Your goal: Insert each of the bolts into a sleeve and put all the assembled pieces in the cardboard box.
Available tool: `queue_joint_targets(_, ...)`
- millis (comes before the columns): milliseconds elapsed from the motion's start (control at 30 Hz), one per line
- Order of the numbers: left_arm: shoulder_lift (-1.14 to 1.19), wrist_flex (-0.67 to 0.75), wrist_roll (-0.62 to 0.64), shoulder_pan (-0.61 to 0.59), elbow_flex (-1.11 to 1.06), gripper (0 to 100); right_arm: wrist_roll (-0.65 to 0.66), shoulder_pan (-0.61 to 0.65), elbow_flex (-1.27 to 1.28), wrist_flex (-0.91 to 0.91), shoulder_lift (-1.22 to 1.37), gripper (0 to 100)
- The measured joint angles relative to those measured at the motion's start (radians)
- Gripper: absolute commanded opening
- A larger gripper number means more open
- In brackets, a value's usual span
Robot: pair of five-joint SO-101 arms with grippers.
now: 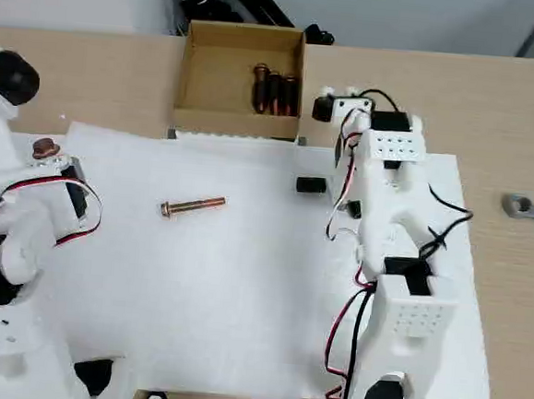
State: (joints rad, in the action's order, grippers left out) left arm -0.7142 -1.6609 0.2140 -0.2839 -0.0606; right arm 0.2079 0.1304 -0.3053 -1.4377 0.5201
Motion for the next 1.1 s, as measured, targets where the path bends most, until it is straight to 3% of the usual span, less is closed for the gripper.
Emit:
queue_joint_targets(567, 0.0, 0.0, 0.0, 0.0, 0.0, 1, -0.008, 0.023, -0.003, 0.046, 0.068, 21.4)
queue_joint_targets(867, 0.0, 0.0, -0.015, 0.0, 0.0, 1, -0.031, 0.023, -0.011, 0.044, 0.068, 0.7)
queue_joint_targets(1100, 0.0, 0.0, -0.015, 0.0, 0.0, 1, -0.035, 0.003, -0.012, 0.044, 0.069, 1.2)
